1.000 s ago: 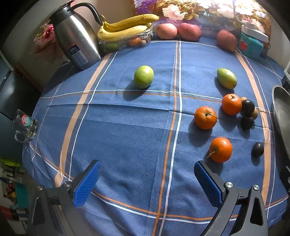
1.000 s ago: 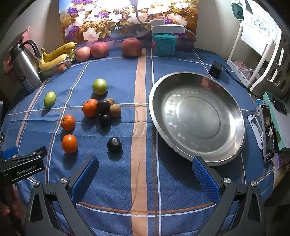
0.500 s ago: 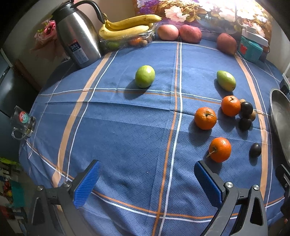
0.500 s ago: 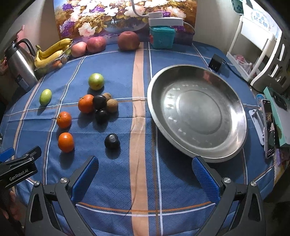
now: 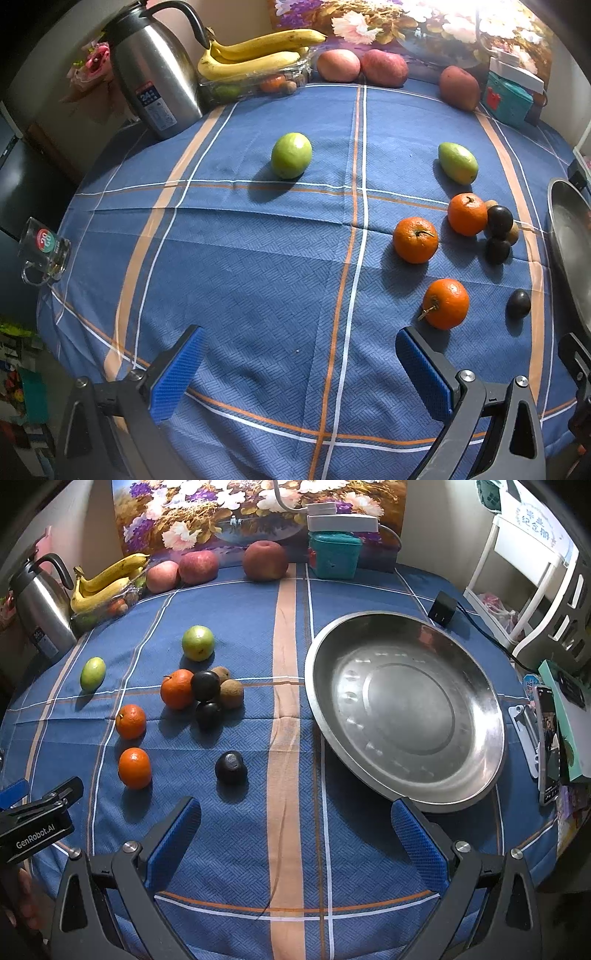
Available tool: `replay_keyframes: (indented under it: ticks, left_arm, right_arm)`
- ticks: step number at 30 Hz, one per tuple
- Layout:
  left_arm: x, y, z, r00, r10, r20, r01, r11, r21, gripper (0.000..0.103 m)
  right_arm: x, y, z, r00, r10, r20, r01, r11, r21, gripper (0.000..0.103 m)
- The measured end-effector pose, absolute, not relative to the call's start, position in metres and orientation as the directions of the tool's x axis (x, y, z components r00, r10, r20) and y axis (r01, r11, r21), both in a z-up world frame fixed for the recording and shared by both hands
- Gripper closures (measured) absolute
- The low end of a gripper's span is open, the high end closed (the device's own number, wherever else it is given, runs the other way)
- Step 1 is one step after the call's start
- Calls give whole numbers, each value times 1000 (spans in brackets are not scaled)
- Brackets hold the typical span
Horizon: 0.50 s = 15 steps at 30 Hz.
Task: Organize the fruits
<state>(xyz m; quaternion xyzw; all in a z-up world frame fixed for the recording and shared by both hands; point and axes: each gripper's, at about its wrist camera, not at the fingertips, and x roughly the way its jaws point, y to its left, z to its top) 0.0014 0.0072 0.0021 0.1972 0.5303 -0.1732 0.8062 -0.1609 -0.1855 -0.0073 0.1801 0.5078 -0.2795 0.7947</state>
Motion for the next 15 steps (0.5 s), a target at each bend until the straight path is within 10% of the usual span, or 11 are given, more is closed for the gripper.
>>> replay_keyframes:
  ticks: [15]
  left_arm:
    - [1,6,1,376,-67,-924,492,859,138,0]
  right_arm:
    - [-161,-185,-7,336,-258,-906,621,784,7,0]
